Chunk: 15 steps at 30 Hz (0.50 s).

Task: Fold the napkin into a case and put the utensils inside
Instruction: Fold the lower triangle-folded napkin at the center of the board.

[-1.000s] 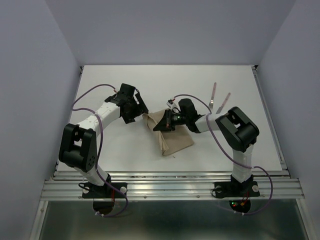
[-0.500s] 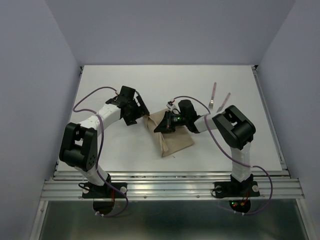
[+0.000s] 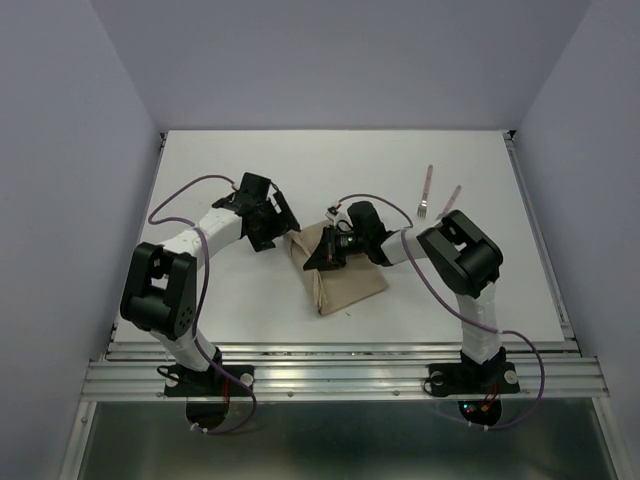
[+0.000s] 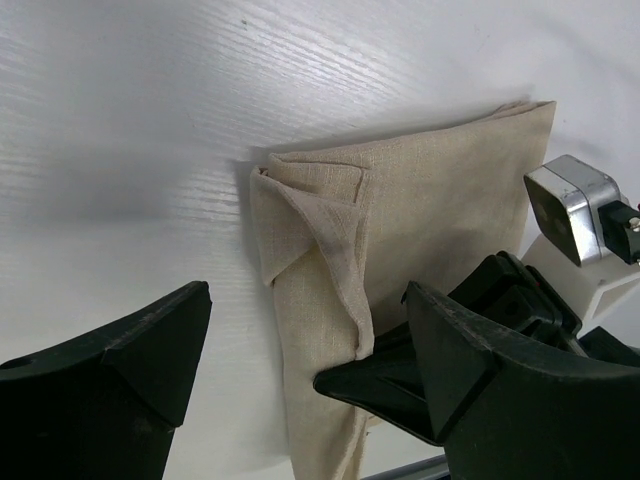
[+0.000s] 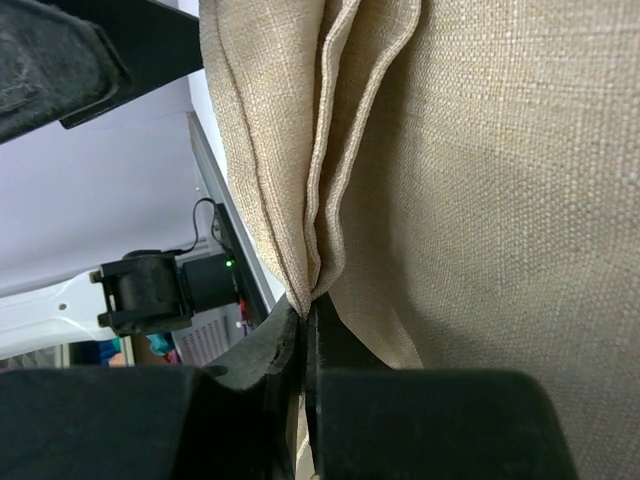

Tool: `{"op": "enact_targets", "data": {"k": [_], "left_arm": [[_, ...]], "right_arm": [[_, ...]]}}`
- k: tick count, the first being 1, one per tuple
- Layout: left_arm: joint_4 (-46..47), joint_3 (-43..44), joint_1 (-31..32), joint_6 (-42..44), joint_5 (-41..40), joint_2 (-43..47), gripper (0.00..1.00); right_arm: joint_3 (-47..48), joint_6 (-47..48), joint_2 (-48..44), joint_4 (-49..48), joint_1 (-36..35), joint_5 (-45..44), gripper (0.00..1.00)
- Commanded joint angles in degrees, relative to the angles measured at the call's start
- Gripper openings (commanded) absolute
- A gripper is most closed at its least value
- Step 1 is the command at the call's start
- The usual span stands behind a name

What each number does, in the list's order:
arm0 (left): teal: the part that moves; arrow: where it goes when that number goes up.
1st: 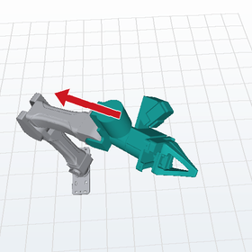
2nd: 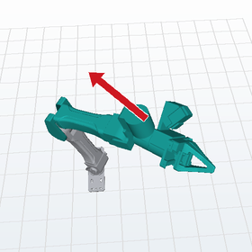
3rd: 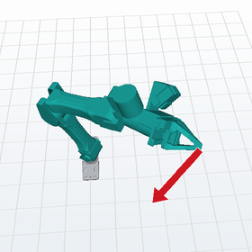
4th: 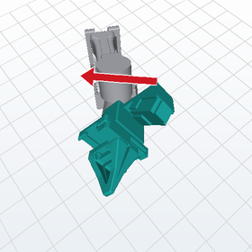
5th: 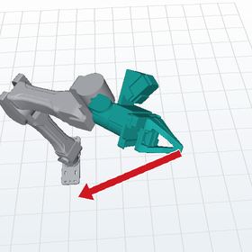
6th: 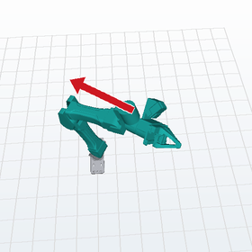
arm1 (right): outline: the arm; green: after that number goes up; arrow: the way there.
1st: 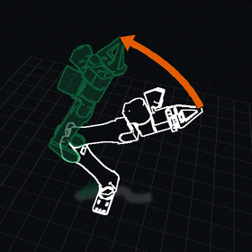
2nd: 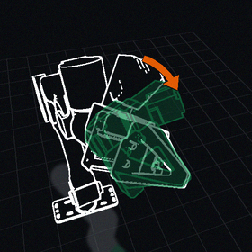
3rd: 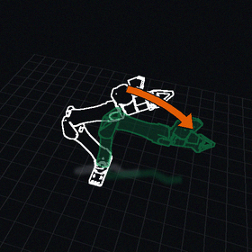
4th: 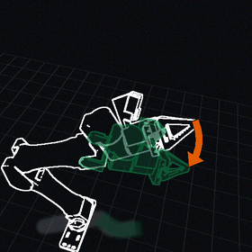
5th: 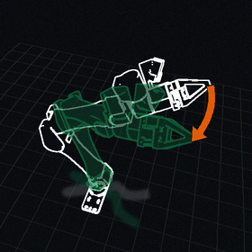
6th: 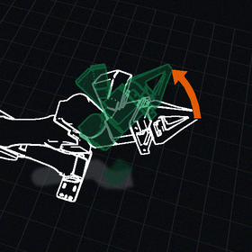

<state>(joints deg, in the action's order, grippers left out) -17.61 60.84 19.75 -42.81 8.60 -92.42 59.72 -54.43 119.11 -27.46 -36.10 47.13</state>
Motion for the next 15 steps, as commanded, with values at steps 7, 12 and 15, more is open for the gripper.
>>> {"op": "enact_targets", "data": {"k": [7, 12, 15], "left_arm": [[2.14, -0.98, -0.50, 0.62, 1.95, -3.38, 0.87], [2.66, -0.63, -0.50, 0.97, 2.12, -4.34, 0.86], [2.75, -0.54, -0.50, 1.15, 2.03, -4.78, 0.86]], "right_arm": [[2.77, 3.02, 0.51, 1.97, -2.66, -1.43, 0.01], [3.29, 2.84, 0.86, 1.97, -3.19, -1.43, 0.01], [3.47, 2.93, 0.95, 2.24, -3.19, -1.61, 0.01]]}}
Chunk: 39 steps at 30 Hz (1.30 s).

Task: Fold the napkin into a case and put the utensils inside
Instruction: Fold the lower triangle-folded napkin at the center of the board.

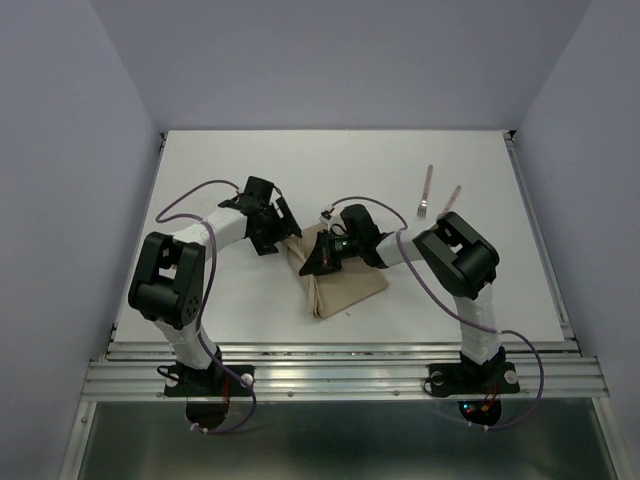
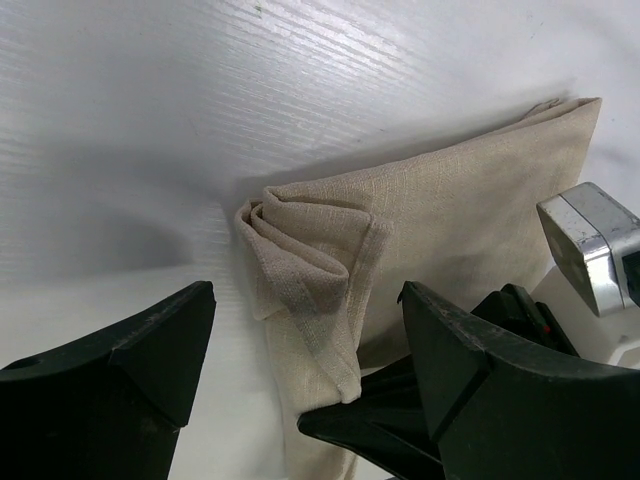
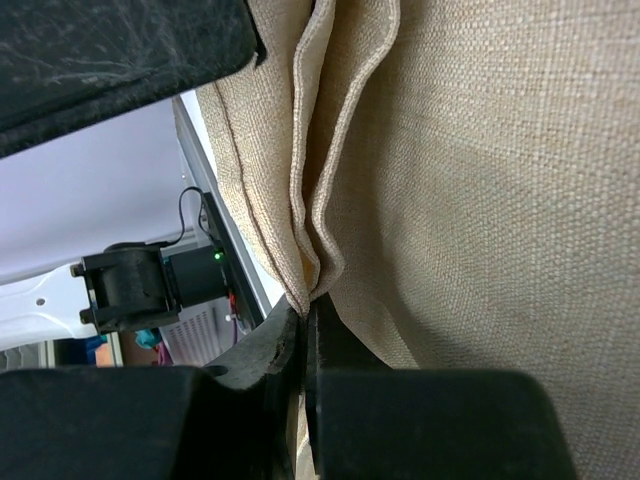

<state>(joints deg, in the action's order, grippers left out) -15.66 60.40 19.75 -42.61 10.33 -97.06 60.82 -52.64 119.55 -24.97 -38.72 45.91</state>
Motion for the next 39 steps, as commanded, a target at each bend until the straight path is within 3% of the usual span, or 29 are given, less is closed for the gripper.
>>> {"op": "enact_targets", "data": {"k": [1, 10, 15, 16, 19, 24, 26, 27, 29, 31, 33, 34, 39], "left_arm": [[0.81, -0.02, -0.50, 0.95, 0.39, -0.06, 0.86], [-1.30, -1.34, -3.92, 2.27, -1.27, 4.76, 0.86], [-3.67, -3.10, -9.02, 3.85, -1.98, 10.82, 0.87], [-4.02, -3.44, -9.63, 4.02, -2.24, 11.70, 0.87], [-5.52, -3.62, -12.62, 5.17, -2.86, 14.61, 0.87], [-6.40, -4.33, -15.09, 6.49, -2.95, 16.98, 0.87], [-5.18, -5.82, -15.09, 6.57, -1.72, 17.34, 0.86], [-3.69, -6.43, -15.00, 6.49, -0.06, 17.43, 0.81], [-1.32, -8.45, -14.04, 6.23, 1.18, 17.43, 0.67], [-0.25, -9.51, -12.12, 6.05, 1.71, 16.90, 0.59], [0.63, -9.60, -10.70, 6.05, 1.89, 16.11, 0.49], [0.63, -9.25, -9.48, 6.22, 1.98, 14.98, 0.47], [2.03, -8.02, -7.18, 6.22, 1.80, 13.03, 0.43]], "right_arm": [[2.46, 1.23, 0.51, -0.08, -0.57, -0.38, 0.01], [4.92, 4.12, 0.60, 4.05, -1.71, -1.87, 0.07], [8.00, 9.65, 0.25, 11.42, -4.52, -6.00, 0.25], [8.52, 10.45, 0.07, 12.57, -5.31, -6.62, 0.35], [10.20, 13.87, -1.59, 18.53, -6.37, -9.87, 0.50], [7.57, 18.19, -9.58, 23.21, -6.37, -20.06, 0.61], [4.50, 18.54, -13.71, 24.44, -4.70, -22.35, 0.60], [3.18, 18.45, -14.94, 24.53, -3.83, -23.83, 0.58], [-1.74, 17.41, -18.54, 24.62, -0.50, -25.34, 0.47], [-7.17, 16.87, -21.01, 24.62, 1.88, -26.30, 0.33], [-10.35, 16.70, -24.78, 24.88, 5.30, -27.62, 0.25], [-12.80, 16.87, -25.93, 26.80, 6.19, -28.24, 0.20], [-16.87, 18.27, -30.24, 30.51, 9.89, -32.28, 0.14]]}}
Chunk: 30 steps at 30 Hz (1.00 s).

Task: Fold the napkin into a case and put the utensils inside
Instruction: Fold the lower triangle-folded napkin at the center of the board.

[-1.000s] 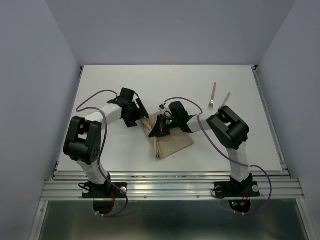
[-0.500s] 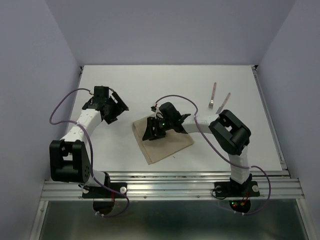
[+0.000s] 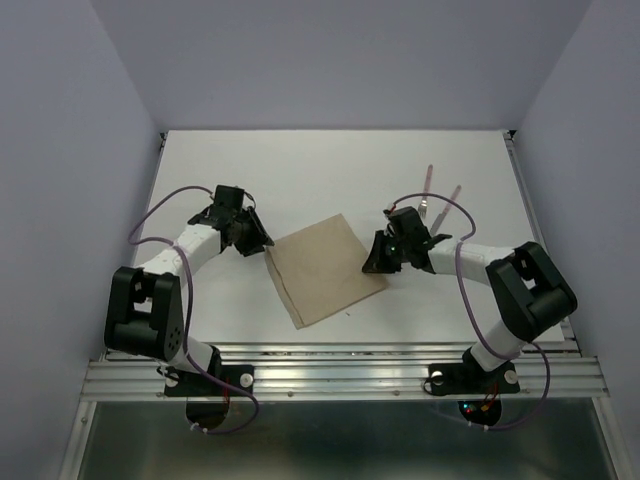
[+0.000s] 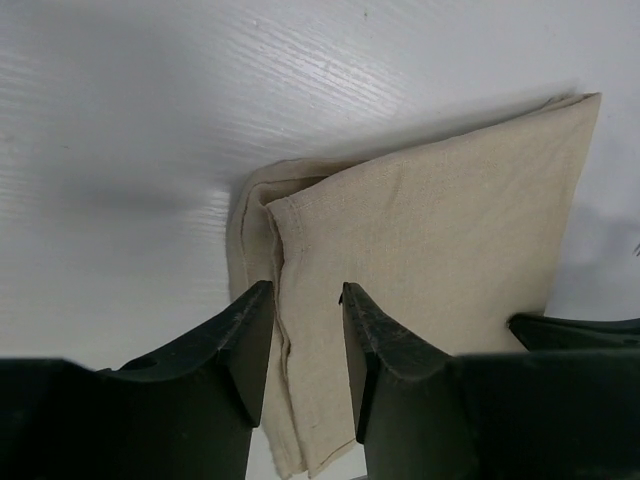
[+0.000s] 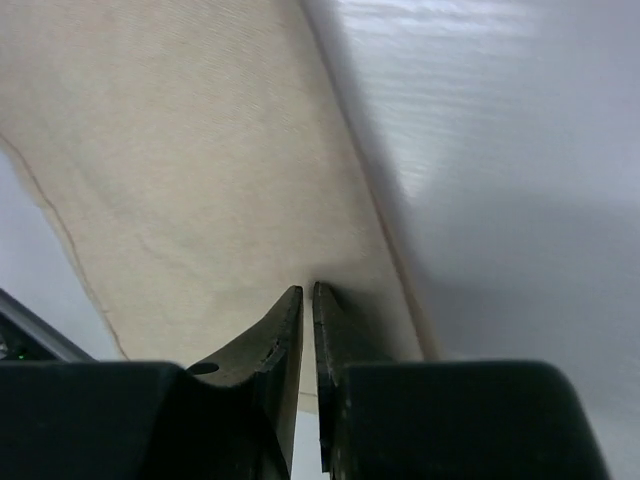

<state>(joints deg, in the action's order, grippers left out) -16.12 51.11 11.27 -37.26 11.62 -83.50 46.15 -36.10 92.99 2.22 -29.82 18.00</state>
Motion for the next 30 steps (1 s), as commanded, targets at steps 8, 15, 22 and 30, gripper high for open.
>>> {"op": "enact_targets", "data": {"k": [8, 15, 22, 30], "left_arm": [[6.27, 2.85, 1.74, 0.78, 0.16, -6.93, 0.26], [8.47, 1.10, 2.53, 0.08, 0.16, -13.44, 0.25], [8.39, -1.80, 4.02, -1.42, 0.25, -11.07, 0.25], [-0.38, 1.79, 4.55, -1.24, -4.40, -0.71, 0.41]], "right_arm": [[-4.58, 2.52, -4.66, 5.34, 2.75, -8.50, 0.11], [-5.37, 4.19, -4.48, 6.75, 3.37, -12.72, 0.11], [-4.58, 7.61, -6.15, 9.64, 5.13, -17.64, 0.11], [2.44, 11.93, -10.55, 13.68, 0.22, -20.26, 0.20]]}}
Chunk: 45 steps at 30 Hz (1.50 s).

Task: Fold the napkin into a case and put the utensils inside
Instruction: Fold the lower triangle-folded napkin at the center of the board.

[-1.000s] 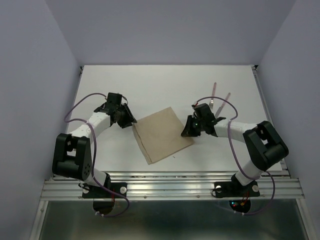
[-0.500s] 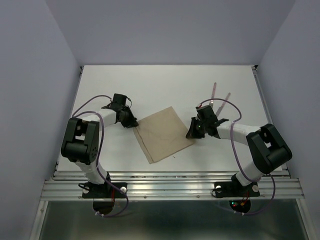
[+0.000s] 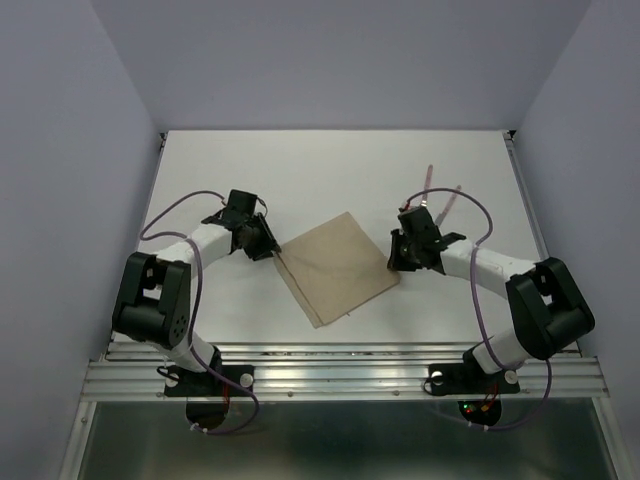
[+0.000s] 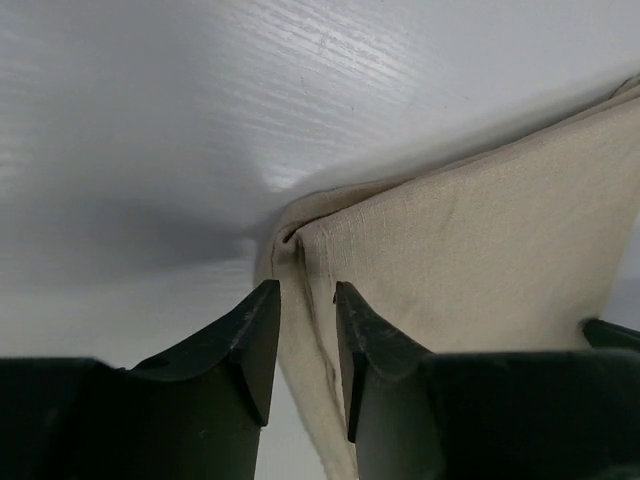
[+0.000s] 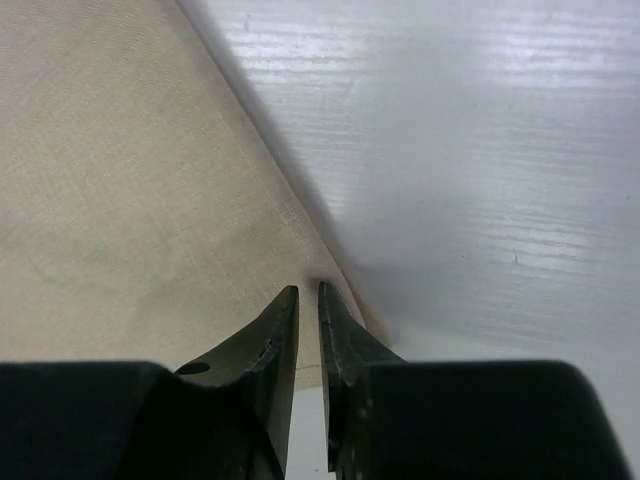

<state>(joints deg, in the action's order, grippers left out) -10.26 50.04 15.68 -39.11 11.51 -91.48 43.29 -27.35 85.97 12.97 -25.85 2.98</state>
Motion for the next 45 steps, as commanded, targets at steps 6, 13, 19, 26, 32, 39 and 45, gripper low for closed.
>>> {"op": "enact_targets", "data": {"k": [6, 13, 19, 26, 32, 39, 45], "left_arm": [[-14.43, 9.29, -4.95, 3.78, -7.90, 14.22, 0.70], [-19.09, 6.65, -19.34, 3.69, -8.08, 19.49, 0.70], [-20.24, 5.07, -23.77, 5.62, -6.76, 21.26, 0.70], [-18.57, 3.40, -24.12, 6.24, -4.74, 21.17, 0.70], [-17.78, 2.43, -24.12, 6.42, -4.04, 20.91, 0.70], [-17.34, 1.46, -24.03, 6.33, -3.77, 21.08, 0.70], [-16.90, 0.50, -24.12, 6.50, -3.25, 21.61, 0.70]], "right_arm": [[20.24, 3.71, 5.59, 4.08, -20.81, -13.79, 0.40], [41.05, 7.31, 23.34, 5.05, -30.31, -18.79, 0.60], [52.15, 9.25, 34.95, 7.50, -32.34, -22.49, 0.74], [57.78, 10.56, 41.63, 8.39, -32.87, -25.22, 0.80], [58.75, 11.53, 44.71, 8.03, -32.87, -26.01, 0.81], [57.18, 10.30, 47.09, 7.07, -33.39, -24.61, 0.40], [56.03, 9.86, 45.87, 6.01, -33.39, -21.19, 0.01]]}}
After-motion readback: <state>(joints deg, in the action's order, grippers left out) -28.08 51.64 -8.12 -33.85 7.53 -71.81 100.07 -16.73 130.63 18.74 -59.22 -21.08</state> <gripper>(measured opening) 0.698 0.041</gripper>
